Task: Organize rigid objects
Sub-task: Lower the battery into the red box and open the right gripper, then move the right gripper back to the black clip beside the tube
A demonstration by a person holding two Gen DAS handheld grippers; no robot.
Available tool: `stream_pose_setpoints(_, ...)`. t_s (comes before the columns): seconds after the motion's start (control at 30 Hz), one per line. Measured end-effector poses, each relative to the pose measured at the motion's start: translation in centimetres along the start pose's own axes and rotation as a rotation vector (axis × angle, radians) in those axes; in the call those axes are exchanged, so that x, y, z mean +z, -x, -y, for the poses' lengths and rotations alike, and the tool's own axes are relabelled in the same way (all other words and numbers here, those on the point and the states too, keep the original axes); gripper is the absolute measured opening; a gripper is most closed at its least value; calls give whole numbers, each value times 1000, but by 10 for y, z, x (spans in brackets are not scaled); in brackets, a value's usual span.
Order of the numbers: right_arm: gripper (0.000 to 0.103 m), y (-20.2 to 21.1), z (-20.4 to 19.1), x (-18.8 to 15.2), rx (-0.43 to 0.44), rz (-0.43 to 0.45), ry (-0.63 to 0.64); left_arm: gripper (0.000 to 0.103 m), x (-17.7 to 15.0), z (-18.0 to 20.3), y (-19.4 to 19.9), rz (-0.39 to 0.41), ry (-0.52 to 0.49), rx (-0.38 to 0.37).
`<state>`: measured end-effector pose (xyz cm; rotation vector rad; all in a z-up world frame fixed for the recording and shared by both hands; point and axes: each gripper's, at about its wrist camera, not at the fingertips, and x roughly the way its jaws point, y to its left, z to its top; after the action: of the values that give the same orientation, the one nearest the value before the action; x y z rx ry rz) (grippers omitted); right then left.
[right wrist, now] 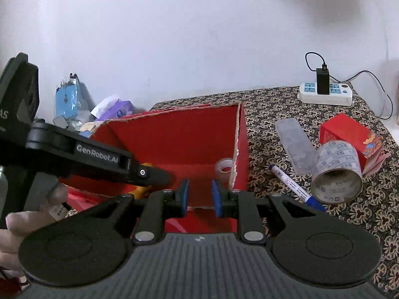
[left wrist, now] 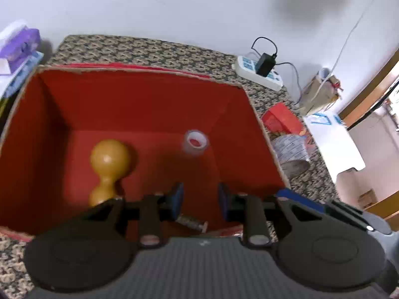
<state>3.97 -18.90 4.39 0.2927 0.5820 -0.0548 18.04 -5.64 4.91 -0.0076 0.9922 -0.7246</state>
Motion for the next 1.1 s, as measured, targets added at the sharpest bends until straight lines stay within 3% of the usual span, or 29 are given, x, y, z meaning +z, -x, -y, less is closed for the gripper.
stream_pose_setpoints(0.27, 5, 21, -15, -7, 9, 12, 6, 35, -15, 6, 27, 29, -47, 120)
stream_pose_setpoints(0.43, 5, 30, -26, -16, 16, 5, -3, 51, -28, 9, 47, 63, -81, 188)
stream_pose_setpoints(0.7, 5, 32, -41, -36, 48, -55, -57, 63, -50, -1, 68, 69, -82, 229)
stream_pose_setpoints(1.1, 5, 25, -54, -67, 66, -185, -121, 64, -97, -40, 67, -31, -12, 247)
